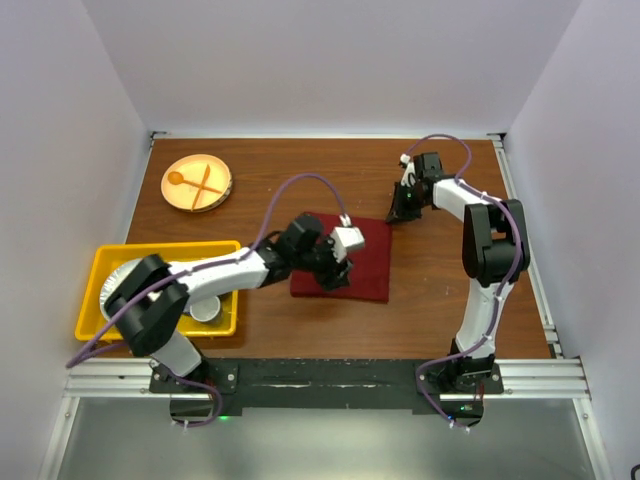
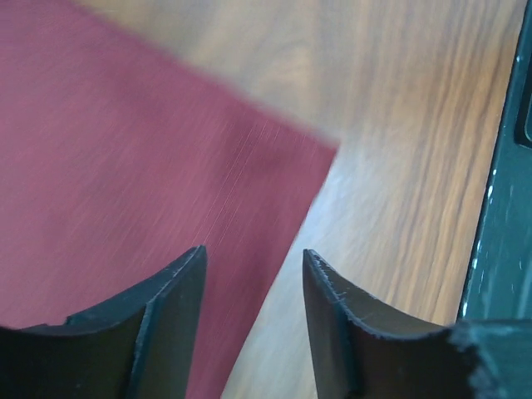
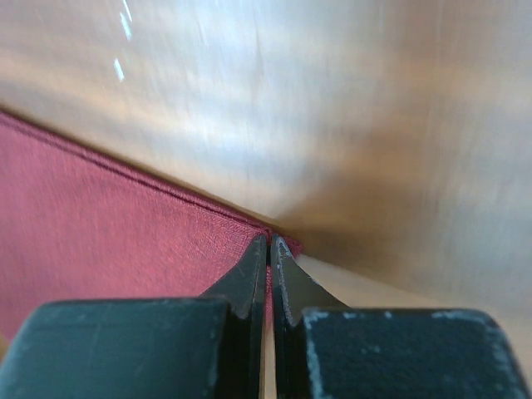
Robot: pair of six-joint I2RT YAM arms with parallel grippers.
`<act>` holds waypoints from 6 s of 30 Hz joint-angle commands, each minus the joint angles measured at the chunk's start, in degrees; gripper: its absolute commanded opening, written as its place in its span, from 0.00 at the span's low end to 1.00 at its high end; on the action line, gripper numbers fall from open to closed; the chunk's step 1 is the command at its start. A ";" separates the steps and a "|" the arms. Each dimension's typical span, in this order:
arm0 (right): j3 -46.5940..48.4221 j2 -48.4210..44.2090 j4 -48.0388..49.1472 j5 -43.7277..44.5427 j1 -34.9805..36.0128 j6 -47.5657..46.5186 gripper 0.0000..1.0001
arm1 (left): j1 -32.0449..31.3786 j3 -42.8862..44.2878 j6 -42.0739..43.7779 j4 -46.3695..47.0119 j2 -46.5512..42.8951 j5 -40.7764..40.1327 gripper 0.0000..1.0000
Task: Fold the napkin into a case and place the utensils inside
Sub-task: Smooth out the lower triangle-folded napkin at the center of the board.
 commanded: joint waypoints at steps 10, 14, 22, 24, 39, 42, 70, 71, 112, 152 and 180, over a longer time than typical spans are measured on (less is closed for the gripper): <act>9.64 -1.44 -7.15 -1.51 -0.39 -8.77 0.56 | 12.73 -6.73 26.73 -18.18 -14.63 5.96 0.50; 10.00 -6.79 -11.91 -4.32 -0.30 -10.97 0.61 | 12.46 -10.60 32.88 -13.79 -16.48 1.30 0.51; 2.72 -12.87 -17.45 -14.59 0.40 -11.59 0.58 | 9.48 -13.16 40.27 -5.08 -14.99 -3.63 0.50; 0.00 -13.66 -17.54 -16.79 0.84 -10.01 0.55 | 8.60 -13.77 41.16 -4.55 -14.72 -3.02 0.49; -9.51 -5.59 -12.71 -14.00 1.54 -10.62 0.42 | 3.41 -16.76 41.60 -5.33 -6.99 -6.09 0.14; -7.94 -4.09 -11.31 -11.71 1.46 -11.68 0.41 | 3.24 -16.59 40.90 -7.26 -6.99 -6.00 0.06; -14.90 -29.03 14.59 -35.78 5.23 21.78 0.98 | 17.82 -1.36 -29.99 15.24 -12.00 27.47 1.00; -16.70 -29.65 17.06 -35.87 5.76 23.20 0.98 | 18.17 -3.64 -36.47 18.97 -11.74 28.44 1.00; -25.43 -6.88 -6.09 -40.44 -2.50 -4.82 0.98 | 25.74 -15.72 -50.53 30.97 16.67 33.89 1.00; -0.12 5.67 -22.24 -43.96 0.85 -25.11 0.98 | 24.06 -1.58 -20.38 3.55 12.79 25.46 1.00; 11.30 5.92 -16.66 -14.60 -1.97 -10.61 0.66 | 32.67 17.95 -0.67 -14.13 11.46 13.77 0.62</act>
